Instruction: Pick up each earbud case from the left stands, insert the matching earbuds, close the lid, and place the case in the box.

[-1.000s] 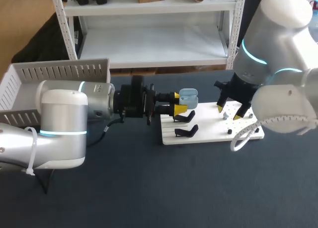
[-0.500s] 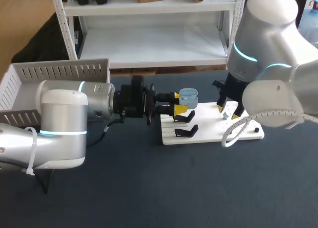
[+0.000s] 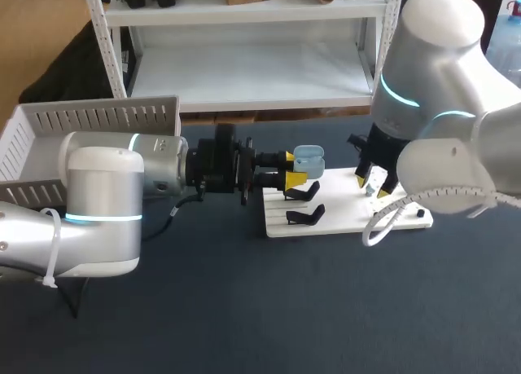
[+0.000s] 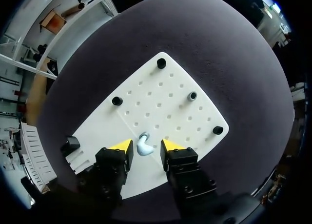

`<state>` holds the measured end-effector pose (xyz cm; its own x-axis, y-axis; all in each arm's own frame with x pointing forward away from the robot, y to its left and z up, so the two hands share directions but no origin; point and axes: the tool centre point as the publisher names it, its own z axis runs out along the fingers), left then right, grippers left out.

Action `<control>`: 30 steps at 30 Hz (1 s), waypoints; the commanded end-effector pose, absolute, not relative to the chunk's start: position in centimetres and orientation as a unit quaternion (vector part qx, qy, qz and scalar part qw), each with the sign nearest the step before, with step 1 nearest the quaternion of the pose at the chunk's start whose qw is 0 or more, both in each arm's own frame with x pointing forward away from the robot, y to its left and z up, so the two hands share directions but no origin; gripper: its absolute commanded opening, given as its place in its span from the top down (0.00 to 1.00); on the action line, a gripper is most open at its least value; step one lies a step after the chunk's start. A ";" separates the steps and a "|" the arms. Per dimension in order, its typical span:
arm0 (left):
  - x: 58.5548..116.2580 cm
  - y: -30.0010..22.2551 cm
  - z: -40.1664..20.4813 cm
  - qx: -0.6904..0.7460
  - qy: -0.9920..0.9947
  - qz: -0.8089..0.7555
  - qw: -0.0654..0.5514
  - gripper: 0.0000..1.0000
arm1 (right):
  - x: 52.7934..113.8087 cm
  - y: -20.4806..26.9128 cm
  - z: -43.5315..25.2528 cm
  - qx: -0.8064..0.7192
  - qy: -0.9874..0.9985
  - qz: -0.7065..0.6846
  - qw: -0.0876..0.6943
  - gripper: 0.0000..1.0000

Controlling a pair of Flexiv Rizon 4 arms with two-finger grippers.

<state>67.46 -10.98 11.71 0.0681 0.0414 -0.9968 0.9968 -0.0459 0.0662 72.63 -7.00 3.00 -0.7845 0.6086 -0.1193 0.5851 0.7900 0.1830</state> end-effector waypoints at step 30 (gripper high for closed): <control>67.5 -11.0 11.6 0.537 0.482 -0.483 0.496 1.00 | 73.1 -6.5 2.6 0.311 0.944 0.066 0.084 1.00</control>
